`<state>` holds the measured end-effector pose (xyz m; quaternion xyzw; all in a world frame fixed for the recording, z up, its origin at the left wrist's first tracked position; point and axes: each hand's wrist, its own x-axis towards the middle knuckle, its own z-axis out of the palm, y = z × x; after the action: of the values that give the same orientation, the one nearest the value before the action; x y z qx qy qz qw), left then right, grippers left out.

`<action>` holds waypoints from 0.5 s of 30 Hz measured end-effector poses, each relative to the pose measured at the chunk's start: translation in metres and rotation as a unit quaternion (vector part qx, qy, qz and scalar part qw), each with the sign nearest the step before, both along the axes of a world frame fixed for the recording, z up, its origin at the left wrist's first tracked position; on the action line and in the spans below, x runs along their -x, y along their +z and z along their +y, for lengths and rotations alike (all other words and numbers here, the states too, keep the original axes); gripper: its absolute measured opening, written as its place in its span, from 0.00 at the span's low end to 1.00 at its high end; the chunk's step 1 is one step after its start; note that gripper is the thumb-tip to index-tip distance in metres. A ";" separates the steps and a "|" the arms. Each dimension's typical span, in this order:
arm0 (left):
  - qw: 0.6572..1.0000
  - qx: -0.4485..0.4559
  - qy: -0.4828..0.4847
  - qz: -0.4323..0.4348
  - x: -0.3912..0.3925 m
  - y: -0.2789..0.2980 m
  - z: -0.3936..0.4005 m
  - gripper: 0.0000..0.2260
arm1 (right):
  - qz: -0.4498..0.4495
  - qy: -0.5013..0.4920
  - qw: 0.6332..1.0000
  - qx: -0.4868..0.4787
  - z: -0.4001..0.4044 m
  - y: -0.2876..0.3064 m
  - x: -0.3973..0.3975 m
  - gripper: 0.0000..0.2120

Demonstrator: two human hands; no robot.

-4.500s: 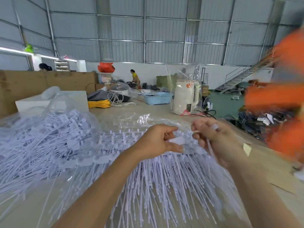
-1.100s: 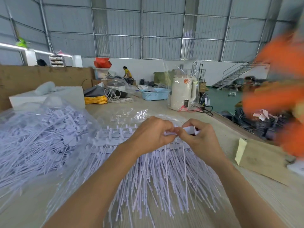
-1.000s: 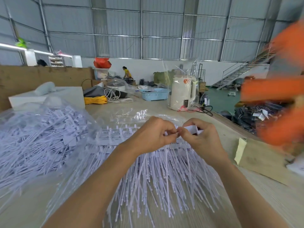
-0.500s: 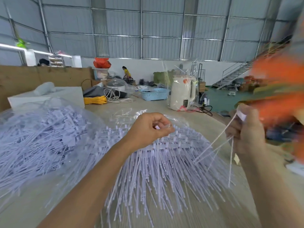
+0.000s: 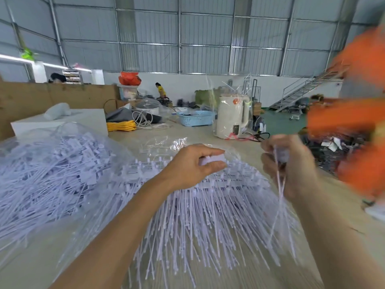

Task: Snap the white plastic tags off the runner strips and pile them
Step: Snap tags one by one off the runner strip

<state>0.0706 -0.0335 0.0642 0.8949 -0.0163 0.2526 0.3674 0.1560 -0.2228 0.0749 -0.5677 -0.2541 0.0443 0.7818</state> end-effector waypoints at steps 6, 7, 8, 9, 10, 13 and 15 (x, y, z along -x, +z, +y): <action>0.997 -0.075 -0.015 0.015 0.006 0.004 -0.005 0.25 | -0.012 0.064 0.998 0.023 0.029 -0.009 0.015 0.10; 0.996 -0.093 -0.009 0.013 0.007 0.005 -0.006 0.27 | -0.019 0.062 0.997 0.035 0.031 -0.009 0.016 0.13; 0.995 -0.102 -0.006 0.013 0.007 0.005 -0.006 0.28 | -0.024 0.054 0.997 0.047 0.032 -0.009 0.018 0.19; 0.995 -0.103 -0.009 0.015 0.007 0.006 -0.007 0.29 | -0.025 0.043 0.997 0.057 0.033 -0.009 0.019 0.24; 0.995 -0.098 -0.015 0.017 0.008 0.006 -0.007 0.30 | -0.025 0.034 0.997 0.062 0.034 -0.009 0.019 0.28; 0.995 -0.099 -0.023 0.006 0.008 0.009 -0.009 0.31 | -0.032 0.019 0.997 0.072 0.036 -0.011 0.021 0.32; 0.994 -0.110 -0.021 -0.012 0.008 0.011 -0.012 0.30 | -0.063 -0.003 0.993 0.095 0.037 -0.012 0.024 0.32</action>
<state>0.0625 -0.0454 0.0754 0.9263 -0.0674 0.2522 0.2716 0.1325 -0.1857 0.0628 -0.6418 -0.2956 0.0299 0.7070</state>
